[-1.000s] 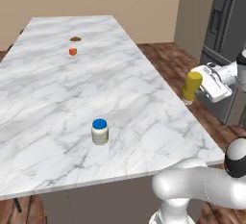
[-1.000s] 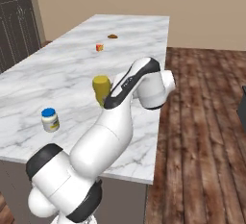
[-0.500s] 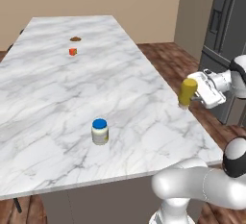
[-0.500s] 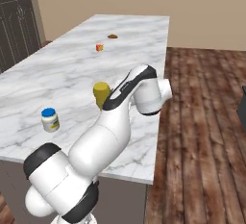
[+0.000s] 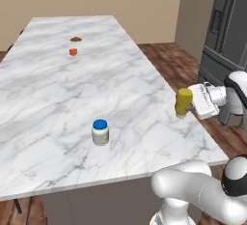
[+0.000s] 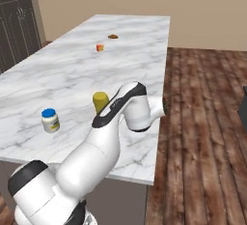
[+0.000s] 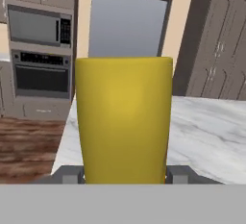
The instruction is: Move the mayonnaise and mustard from the cabinet to the dining counter.
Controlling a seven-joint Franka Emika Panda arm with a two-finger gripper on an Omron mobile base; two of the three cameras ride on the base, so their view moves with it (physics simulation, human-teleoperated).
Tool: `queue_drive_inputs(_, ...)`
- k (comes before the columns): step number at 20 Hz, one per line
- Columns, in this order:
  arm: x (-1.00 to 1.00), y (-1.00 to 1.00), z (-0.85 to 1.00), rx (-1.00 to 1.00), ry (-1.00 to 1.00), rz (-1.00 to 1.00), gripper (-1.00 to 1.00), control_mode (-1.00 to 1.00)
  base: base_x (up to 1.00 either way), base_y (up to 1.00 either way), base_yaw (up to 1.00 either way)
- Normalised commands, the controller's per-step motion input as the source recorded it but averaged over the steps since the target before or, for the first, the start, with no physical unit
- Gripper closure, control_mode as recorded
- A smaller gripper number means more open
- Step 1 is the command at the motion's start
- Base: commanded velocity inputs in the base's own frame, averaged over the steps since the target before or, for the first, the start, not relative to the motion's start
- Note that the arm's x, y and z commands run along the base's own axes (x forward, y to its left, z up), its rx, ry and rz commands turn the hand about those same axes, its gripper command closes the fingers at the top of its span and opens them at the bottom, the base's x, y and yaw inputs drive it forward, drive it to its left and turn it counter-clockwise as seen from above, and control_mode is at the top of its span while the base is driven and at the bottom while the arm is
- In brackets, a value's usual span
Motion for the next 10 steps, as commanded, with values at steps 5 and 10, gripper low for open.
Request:
queue_drive_inputs(5,0.0,0.17,-0.49,0.0,0.09,-0.08,1.0,-1.0,0.0,0.0,0.0)
queue_drive_inputs(10,0.1,0.1,-0.69,0.0,0.05,0.0,1.0,-1.0,0.0,0.0,0.0)
